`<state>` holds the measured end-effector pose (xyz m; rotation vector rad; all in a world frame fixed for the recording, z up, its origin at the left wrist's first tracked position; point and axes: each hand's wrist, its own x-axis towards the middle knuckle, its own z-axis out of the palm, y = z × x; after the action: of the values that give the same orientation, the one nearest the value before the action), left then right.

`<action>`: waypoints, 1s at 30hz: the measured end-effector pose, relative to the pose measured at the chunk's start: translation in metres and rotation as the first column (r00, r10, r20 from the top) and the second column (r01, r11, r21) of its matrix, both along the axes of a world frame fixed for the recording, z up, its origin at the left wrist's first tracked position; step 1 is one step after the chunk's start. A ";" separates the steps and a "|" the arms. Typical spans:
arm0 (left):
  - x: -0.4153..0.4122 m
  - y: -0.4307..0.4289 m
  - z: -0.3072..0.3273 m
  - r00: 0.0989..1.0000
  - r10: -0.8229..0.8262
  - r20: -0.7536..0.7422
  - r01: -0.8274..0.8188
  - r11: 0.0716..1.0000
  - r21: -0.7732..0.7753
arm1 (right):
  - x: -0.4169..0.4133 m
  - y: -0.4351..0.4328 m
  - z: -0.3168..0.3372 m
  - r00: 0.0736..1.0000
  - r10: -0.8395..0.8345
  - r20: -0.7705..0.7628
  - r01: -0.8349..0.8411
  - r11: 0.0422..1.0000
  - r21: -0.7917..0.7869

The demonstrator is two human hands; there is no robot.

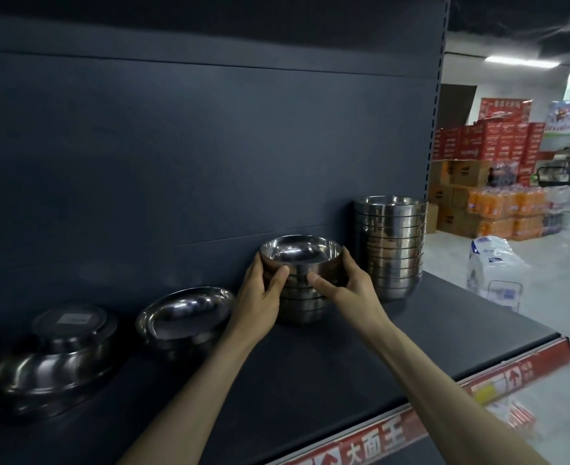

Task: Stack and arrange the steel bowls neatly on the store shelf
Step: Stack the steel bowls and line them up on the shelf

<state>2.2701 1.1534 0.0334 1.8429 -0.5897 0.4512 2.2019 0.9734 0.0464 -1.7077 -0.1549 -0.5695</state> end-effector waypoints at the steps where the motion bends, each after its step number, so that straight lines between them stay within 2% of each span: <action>1: 0.000 0.000 -0.002 1.000 -0.003 -0.004 0.003 1.000 -0.017 | 0.001 0.000 -0.001 1.000 -0.006 0.002 0.006 1.000 -0.008; 6: -0.003 -0.002 -0.008 1.000 -0.021 -0.021 0.019 0.996 -0.090 | 0.003 0.004 -0.012 0.997 -0.071 0.026 0.072 0.997 -0.039; 11: -0.006 -0.007 -0.013 1.000 0.002 -0.027 -0.004 0.997 -0.081 | 0.000 0.018 -0.035 0.984 -0.174 0.025 0.176 0.982 -0.073; 18: -0.017 -0.007 -0.011 0.998 0.029 -0.056 -0.033 0.998 -0.057 | -0.006 0.020 -0.033 0.976 -0.218 -0.021 0.215 0.971 -0.106; 26: -0.040 0.006 -0.002 0.990 0.082 -0.115 -0.082 0.997 0.007 | -0.028 0.013 -0.011 0.958 -0.210 -0.195 0.174 0.967 -0.187; 30: -0.062 0.023 0.002 0.989 0.084 -0.118 -0.087 0.996 -0.028 | -0.045 0.022 0.003 0.962 -0.237 -0.138 0.225 0.969 -0.099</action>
<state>2.2077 1.1766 0.0357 1.8545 -0.4225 0.4041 2.1567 0.9952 0.0490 -1.8551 0.1320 -0.6114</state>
